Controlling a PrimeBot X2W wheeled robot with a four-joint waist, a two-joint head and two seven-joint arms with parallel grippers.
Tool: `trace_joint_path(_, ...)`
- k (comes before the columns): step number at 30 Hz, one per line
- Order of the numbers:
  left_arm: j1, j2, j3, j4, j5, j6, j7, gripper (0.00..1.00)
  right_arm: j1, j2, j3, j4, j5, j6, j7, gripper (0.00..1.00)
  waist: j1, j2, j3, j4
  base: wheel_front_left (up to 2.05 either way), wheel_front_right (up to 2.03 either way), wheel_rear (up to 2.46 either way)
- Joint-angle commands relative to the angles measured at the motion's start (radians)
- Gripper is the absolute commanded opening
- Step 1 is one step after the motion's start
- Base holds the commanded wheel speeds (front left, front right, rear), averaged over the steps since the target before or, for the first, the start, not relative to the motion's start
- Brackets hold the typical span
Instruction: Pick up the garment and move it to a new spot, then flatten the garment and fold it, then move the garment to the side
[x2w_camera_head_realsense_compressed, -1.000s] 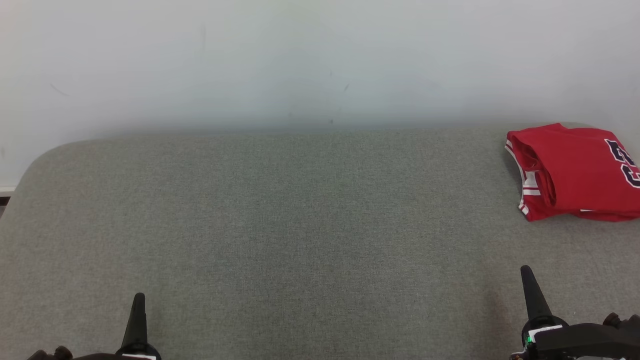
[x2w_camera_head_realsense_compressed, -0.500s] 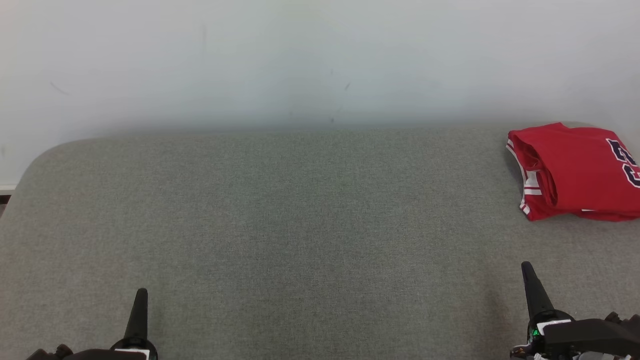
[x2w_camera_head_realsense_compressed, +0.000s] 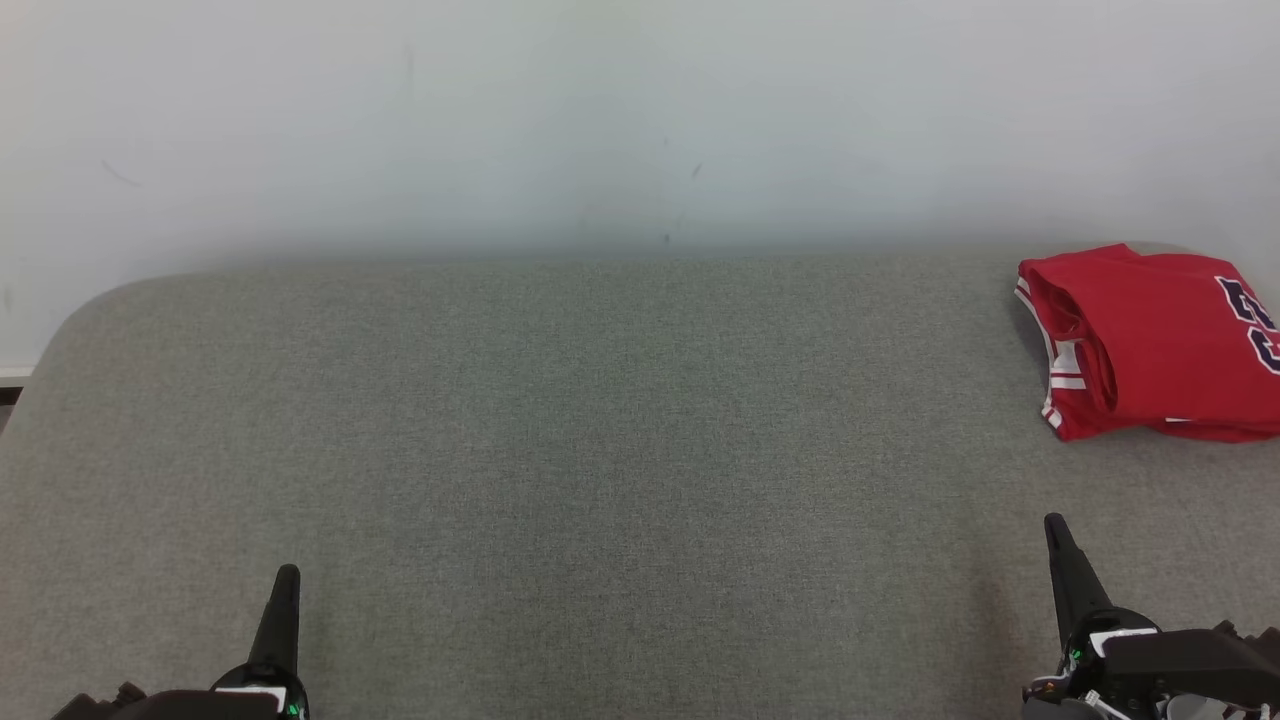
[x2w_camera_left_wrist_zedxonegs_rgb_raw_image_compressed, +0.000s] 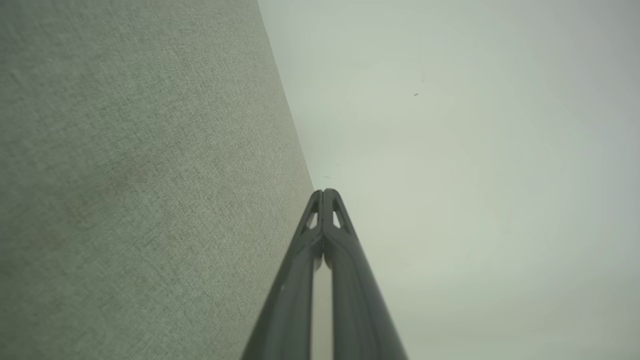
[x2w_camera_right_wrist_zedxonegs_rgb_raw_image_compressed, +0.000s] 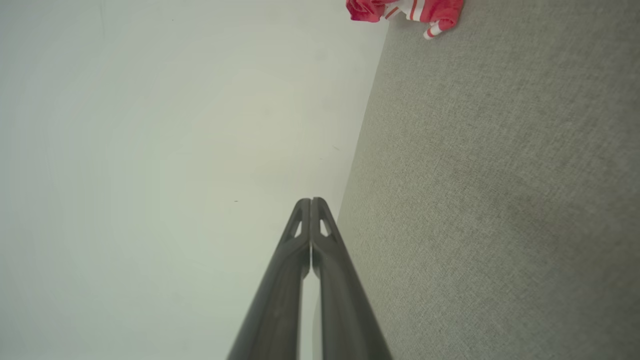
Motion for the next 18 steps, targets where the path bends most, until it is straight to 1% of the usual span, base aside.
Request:
trace_joint_path(1,-0.015,-0.002,0.004,0.0,-0.025,-0.004,0.006,0.0,-0.011,0.002,-0.005,-0.001,0.025,-0.002,0.008,0.0,0.0,0.0,0.0,0.0,0.0,0.0,0.0)
trace_joint_path(18,-0.028,-0.004,0.009,0.008,-0.15,-0.01,0.039,0.0,-0.027,0.008,-0.022,0.01,0.137,-0.002,0.04,0.0,0.0,0.0,0.004,0.002,0.0,0.0,0.0)
